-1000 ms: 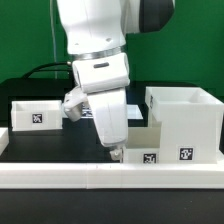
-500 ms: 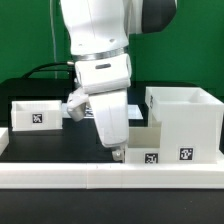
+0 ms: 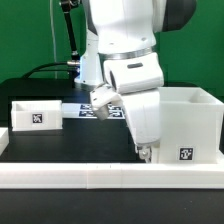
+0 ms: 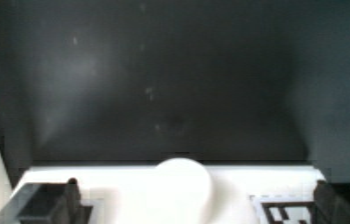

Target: Assemble drawer

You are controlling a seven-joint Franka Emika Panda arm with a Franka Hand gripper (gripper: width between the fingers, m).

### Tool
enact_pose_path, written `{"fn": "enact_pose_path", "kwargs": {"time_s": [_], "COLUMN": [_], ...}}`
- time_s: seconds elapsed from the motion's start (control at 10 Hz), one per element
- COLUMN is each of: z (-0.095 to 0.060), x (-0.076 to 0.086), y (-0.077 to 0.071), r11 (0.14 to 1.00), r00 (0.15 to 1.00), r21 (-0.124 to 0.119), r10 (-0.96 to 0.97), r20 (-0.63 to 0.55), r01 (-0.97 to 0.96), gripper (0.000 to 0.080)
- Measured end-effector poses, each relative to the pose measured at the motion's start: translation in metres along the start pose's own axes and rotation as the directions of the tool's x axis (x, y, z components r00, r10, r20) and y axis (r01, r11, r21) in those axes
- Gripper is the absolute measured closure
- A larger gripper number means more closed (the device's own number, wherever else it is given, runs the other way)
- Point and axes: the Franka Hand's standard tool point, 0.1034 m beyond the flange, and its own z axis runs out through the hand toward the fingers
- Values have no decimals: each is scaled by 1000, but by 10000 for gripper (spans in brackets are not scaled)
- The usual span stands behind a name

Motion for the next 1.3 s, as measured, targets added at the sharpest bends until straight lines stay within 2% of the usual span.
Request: {"fn": "enact_pose_path", "kwargs": {"time_s": [0.3,0.4,0.5,0.6,0.7,0.9,1.0,1.2,1.3], "z": [0,-1,-3,-9,-23,-44,-51,-57,-58], "x": [-1,-8,-22,-35,-52,-76,-90,-113,-124], "y": [0,0,0,1,-2,-26,-45,-93,-111], "r11": [1000,1000,1000,1000,998,992,985,968,962], "r00": [1000,1000,1000,1000,999,996,991,975,969], "r21": [-1,-3,-6,-24,-57,-104,-121,-143,-149], "r10": [-1,-3,6,6,26,78,130,215,240], "r20": [2,4,7,11,23,39,37,52,60], "r01": [1,3,-6,-6,-24,-74,-125,-206,-229], "gripper": [151,151,151,151,151,151,151,151,151]}}
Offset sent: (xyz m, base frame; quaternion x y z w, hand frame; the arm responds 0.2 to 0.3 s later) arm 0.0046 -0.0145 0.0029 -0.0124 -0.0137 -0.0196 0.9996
